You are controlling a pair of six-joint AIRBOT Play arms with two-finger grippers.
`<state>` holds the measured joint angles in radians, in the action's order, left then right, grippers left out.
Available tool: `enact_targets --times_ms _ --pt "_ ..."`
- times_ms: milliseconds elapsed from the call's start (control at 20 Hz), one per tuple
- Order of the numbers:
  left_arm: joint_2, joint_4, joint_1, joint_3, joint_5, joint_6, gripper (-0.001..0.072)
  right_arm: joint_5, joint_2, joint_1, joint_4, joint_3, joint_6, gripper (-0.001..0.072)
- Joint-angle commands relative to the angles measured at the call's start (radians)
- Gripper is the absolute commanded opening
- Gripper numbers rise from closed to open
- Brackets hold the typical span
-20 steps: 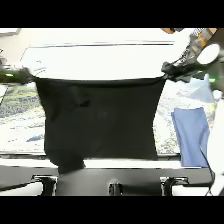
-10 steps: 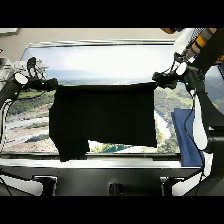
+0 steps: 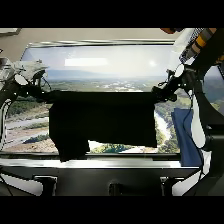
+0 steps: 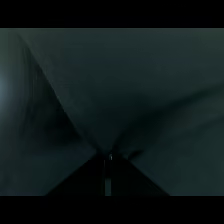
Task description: Fold the clothes and pants, and hang the long-sleeved shirts on hangers.
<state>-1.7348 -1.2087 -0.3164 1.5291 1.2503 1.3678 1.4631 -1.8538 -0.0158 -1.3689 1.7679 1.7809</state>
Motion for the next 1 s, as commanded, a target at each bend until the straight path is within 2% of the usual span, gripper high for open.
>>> enact_targets --times_ms 0,150,600,650,750,800,850,900,950 --pt "-0.009 -0.070 0.009 0.000 0.131 0.005 0.0013 0.077 -0.027 0.001 -0.003 0.000 0.000 0.0036" --pt "-0.028 -0.110 0.013 -0.001 0.171 0.021 0.0013 0.087 -0.048 0.001 -0.004 0.000 0.001 0.0036" --pt "-0.075 -0.175 0.013 -0.002 0.139 0.024 0.0018 0.096 -0.104 0.002 0.000 0.000 -0.008 0.0046" --pt "-0.074 -0.175 0.013 -0.001 0.127 0.033 0.0057 0.088 -0.105 0.002 0.011 0.000 -0.008 0.0097" --pt "-0.069 -0.176 0.011 0.000 0.111 0.079 0.0396 0.080 -0.098 0.002 0.067 0.001 -0.027 0.0212" --pt "-0.060 -0.176 0.009 0.000 0.113 0.083 0.0506 0.080 -0.084 0.002 0.098 0.001 -0.052 0.0267" --pt "-0.043 -0.176 0.004 0.000 0.123 0.082 0.0540 0.080 -0.061 0.000 0.106 0.001 -0.085 0.0278" --pt "-0.022 -0.174 -0.005 0.000 0.130 0.084 0.0540 0.080 -0.025 0.000 0.087 0.001 -0.130 0.0316" --pt "0.006 -0.159 -0.021 -0.001 0.135 0.084 0.0540 0.082 0.014 0.000 0.046 0.001 -0.169 0.0394"
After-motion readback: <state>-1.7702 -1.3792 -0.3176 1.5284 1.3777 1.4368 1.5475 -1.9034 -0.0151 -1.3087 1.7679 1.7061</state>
